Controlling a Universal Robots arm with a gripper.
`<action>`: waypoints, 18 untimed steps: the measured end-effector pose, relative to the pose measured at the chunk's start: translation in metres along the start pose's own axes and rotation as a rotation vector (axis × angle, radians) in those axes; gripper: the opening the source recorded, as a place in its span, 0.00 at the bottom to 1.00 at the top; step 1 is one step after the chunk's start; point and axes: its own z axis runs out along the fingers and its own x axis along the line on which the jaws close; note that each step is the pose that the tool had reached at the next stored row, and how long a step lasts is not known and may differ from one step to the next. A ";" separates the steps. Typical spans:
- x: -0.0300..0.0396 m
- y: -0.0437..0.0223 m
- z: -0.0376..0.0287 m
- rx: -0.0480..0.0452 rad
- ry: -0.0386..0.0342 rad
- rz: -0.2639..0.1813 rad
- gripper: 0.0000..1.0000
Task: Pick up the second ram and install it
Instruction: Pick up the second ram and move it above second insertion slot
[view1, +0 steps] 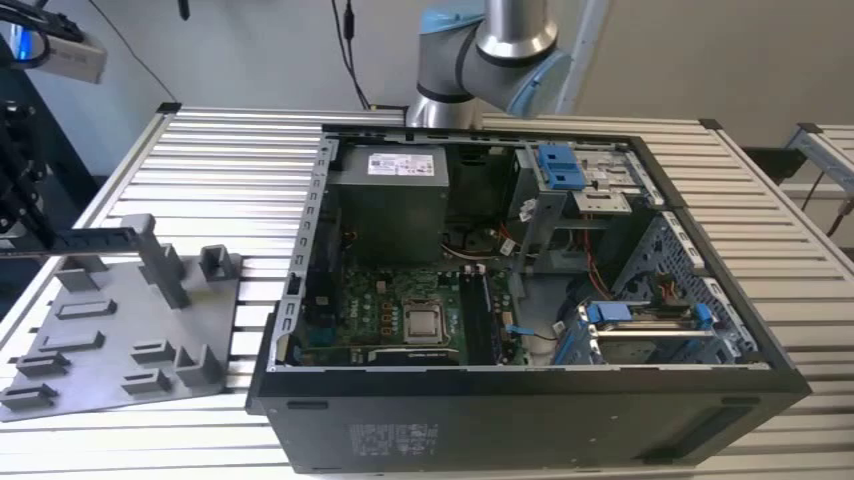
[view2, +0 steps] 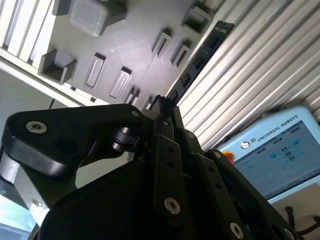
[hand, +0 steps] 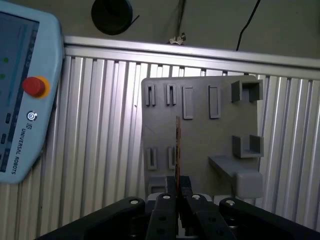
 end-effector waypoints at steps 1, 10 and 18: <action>0.0000 0.0000 -0.0011 0.0000 0.0000 0.000 0.14; 0.0002 -0.0012 -0.0025 -0.0003 0.0003 0.000 0.14; 0.0012 -0.0156 -0.0037 -0.0008 0.0001 0.000 0.14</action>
